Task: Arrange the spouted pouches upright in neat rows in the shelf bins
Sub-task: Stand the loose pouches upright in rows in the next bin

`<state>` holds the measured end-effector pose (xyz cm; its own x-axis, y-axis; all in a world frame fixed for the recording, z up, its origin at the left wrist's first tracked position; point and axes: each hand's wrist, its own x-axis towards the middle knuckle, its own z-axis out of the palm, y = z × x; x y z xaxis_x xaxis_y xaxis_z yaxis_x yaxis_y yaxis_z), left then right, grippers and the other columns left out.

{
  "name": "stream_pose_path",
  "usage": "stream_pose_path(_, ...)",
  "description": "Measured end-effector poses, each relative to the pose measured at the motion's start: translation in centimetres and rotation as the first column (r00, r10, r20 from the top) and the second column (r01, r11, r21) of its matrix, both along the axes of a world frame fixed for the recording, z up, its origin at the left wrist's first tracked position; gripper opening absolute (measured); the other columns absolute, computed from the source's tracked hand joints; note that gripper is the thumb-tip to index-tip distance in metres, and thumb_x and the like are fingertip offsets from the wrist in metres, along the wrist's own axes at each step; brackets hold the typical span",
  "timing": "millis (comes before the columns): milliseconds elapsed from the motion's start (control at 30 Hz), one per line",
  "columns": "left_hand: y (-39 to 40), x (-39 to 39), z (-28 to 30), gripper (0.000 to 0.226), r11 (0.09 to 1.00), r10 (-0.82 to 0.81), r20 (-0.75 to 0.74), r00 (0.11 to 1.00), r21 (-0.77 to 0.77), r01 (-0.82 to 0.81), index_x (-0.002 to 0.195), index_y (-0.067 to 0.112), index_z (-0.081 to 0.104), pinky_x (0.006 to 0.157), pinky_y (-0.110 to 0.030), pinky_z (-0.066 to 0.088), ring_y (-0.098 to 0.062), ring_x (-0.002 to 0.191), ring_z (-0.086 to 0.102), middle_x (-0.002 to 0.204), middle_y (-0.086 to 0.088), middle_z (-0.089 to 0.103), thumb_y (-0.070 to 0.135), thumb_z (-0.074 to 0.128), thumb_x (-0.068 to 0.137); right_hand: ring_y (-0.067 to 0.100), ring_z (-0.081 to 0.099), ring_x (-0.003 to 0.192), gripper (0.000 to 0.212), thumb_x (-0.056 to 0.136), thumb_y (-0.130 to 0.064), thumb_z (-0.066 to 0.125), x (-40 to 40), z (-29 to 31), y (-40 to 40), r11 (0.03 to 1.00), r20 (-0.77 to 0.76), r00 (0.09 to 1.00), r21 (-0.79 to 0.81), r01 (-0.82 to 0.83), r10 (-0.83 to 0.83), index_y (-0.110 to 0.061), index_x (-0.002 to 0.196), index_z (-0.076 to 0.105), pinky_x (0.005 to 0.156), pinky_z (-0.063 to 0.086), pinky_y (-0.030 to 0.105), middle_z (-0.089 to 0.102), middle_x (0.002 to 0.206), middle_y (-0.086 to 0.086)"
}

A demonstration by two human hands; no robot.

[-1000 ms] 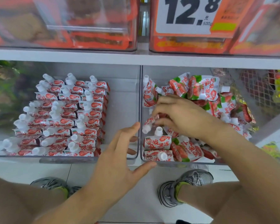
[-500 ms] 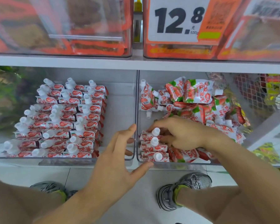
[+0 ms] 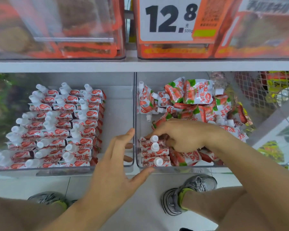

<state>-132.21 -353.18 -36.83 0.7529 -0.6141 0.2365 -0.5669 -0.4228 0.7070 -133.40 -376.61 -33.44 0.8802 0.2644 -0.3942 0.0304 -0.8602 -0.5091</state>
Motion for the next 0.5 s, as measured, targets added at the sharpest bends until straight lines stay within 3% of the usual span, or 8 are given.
stream_pose_path(67,0.1,0.0,0.2,0.084,1.000,-0.005,-0.040,0.999,0.011,0.005,0.134,0.065,0.015,0.079,-0.001,0.042,0.006,0.098,0.056,0.119,0.023,0.049,0.072,0.064,0.065,-0.010,0.057,0.098,0.055,0.093,-0.007,0.060,-0.8,1.1,-1.1,0.996,-0.044,0.997,0.055,0.069,-0.066,-0.041,0.136,0.052,0.082,0.047,0.010,0.055,0.116,-0.030)
stream_pose_path(133,0.2,0.0,0.6,0.081,0.999,-0.009,-0.048,0.999,0.037,0.011,0.136,0.057,0.024,0.086,-0.002,0.040,0.005,0.105,0.054,0.123,0.021,0.049,0.069,0.065,0.067,-0.006,0.060,0.103,0.051,0.087,-0.011,0.071,-2.1,1.9,-2.5,0.979,0.005,0.984,0.101,0.176,-0.177,-0.035,0.130,0.057,0.090,0.053,0.021,0.060,0.121,-0.021)
stream_pose_path(233,-0.6,0.5,2.3,0.074,0.997,-0.039,0.187,0.982,0.078,0.025,0.134,0.025,0.045,0.102,-0.013,0.035,-0.006,0.120,0.048,0.129,0.008,0.045,0.057,0.071,0.072,-0.004,0.063,0.093,0.040,0.076,-0.016,0.083,-3.8,2.2,-3.7,0.982,0.098,0.977,0.021,0.188,-0.189,-0.029,0.110,0.067,0.083,0.053,0.021,0.066,0.102,-0.017)
stream_pose_path(300,-2.2,1.4,4.4,0.068,0.983,-0.156,0.358,0.921,0.147,0.109,0.131,0.017,0.051,0.108,-0.024,0.033,-0.014,0.124,0.046,0.130,0.001,0.048,0.053,0.070,0.077,-0.001,0.062,0.092,0.044,0.071,-0.022,0.087,-4.2,2.2,-4.0,0.983,0.082,0.987,-0.105,0.149,-0.141,-0.028,0.111,0.069,0.083,0.053,0.023,0.067,0.105,-0.015)
stream_pose_path(333,-3.1,1.9,5.4,0.067,0.953,-0.261,0.407,0.875,0.252,0.167,0.131,0.016,0.052,0.108,-0.028,0.032,-0.017,0.124,0.046,0.131,0.000,0.050,0.056,0.066,0.079,0.002,0.061,0.095,0.050,0.068,-0.026,0.089,-4.2,2.3,-4.1,0.977,0.055,0.990,-0.163,0.135,-0.128,-0.028,0.114,0.068,0.085,0.051,0.025,0.066,0.109,-0.015)
stream_pose_path(400,-5.2,2.7,6.8,0.071,0.803,-0.482,0.346,0.805,0.542,0.248,0.133,0.018,0.049,0.104,-0.030,0.031,-0.021,0.122,0.050,0.131,0.001,0.055,0.067,0.054,0.081,0.007,0.057,0.105,0.065,0.062,-0.035,0.091,-4.2,2.5,-4.5,0.966,0.015,0.991,-0.225,0.130,-0.130,-0.030,0.121,0.064,0.087,0.047,0.026,0.063,0.117,-0.013)
stream_pose_path(500,-7.1,3.3,6.9,0.063,0.597,-0.608,0.248,0.754,0.769,0.229,0.105,0.022,0.057,0.087,-0.035,0.045,-0.025,0.098,0.060,0.102,0.001,0.066,0.078,0.047,0.078,0.013,0.046,0.120,0.088,0.058,-0.050,0.088,-4.2,1.5,-4.5,0.944,0.042,0.997,-0.321,0.069,-0.058,-0.032,0.137,0.053,0.092,0.035,0.027,0.054,0.129,-0.008)
